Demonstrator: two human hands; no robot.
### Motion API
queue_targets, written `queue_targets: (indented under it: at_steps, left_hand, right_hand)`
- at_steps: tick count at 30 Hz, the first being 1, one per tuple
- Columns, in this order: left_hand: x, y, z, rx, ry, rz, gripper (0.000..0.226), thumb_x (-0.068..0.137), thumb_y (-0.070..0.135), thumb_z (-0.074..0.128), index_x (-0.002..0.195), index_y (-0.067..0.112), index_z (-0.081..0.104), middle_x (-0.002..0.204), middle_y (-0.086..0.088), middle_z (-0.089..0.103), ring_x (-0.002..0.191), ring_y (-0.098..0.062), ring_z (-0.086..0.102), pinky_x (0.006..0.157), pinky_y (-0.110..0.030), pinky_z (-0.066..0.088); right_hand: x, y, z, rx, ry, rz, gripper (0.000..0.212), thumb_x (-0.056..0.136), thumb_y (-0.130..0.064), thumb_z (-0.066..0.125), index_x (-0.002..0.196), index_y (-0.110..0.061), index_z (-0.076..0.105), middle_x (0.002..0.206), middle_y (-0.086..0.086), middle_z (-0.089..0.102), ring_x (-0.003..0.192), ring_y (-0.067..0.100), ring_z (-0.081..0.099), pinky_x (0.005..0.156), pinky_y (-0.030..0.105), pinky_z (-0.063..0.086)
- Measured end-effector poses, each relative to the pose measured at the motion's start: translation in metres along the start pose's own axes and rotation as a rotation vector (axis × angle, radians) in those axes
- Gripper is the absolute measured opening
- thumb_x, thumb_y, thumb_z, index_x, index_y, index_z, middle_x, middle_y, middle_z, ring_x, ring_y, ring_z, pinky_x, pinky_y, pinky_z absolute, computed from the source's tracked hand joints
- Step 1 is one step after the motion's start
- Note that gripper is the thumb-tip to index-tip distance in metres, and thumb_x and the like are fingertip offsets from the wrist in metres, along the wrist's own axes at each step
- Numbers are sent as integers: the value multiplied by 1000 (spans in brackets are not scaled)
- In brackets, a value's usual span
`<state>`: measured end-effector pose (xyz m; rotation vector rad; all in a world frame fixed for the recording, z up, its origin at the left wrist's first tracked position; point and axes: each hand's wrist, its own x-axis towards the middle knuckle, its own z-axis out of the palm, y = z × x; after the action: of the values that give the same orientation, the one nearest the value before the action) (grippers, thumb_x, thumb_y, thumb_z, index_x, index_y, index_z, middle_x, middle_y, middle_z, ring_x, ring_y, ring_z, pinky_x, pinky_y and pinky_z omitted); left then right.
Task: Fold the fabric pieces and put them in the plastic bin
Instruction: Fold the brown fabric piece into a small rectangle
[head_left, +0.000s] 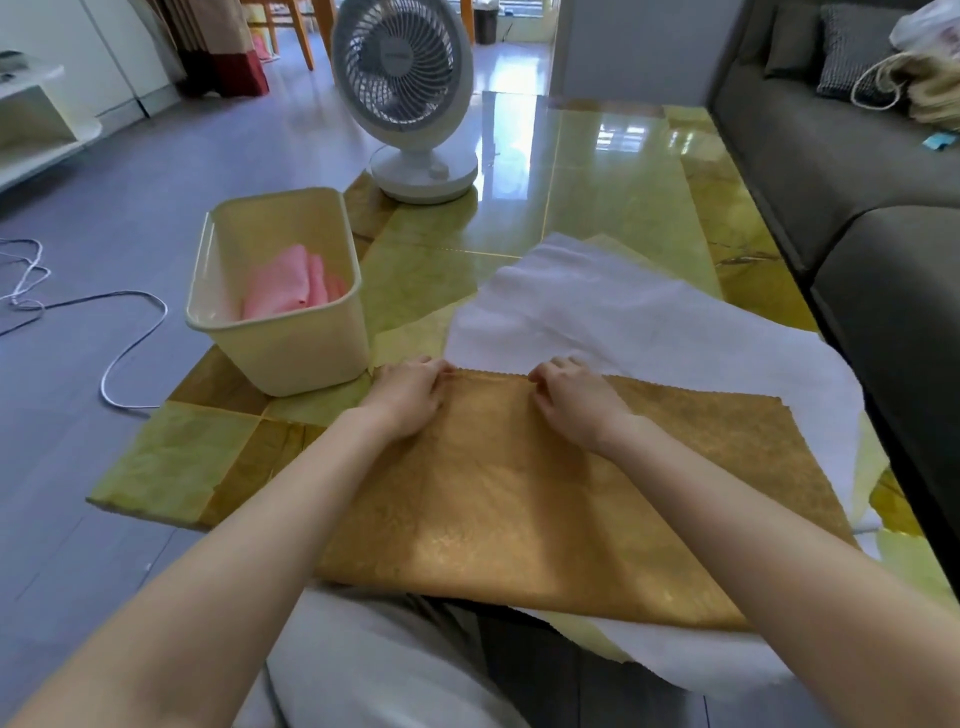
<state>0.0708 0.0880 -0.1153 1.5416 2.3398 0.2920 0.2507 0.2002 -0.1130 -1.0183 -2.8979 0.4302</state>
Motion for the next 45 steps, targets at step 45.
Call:
queue_targets:
  at_steps: [45]
  left_hand:
    - [16, 84, 43, 161, 48, 202, 31, 95, 18, 39, 125, 18, 46, 125, -7, 44, 121, -25, 39, 95, -38, 34]
  right_hand:
    - [-28, 93, -37, -315, 91, 313, 23, 92, -36, 53, 107, -21, 62, 113, 1, 64, 115, 24, 47, 92, 34, 34]
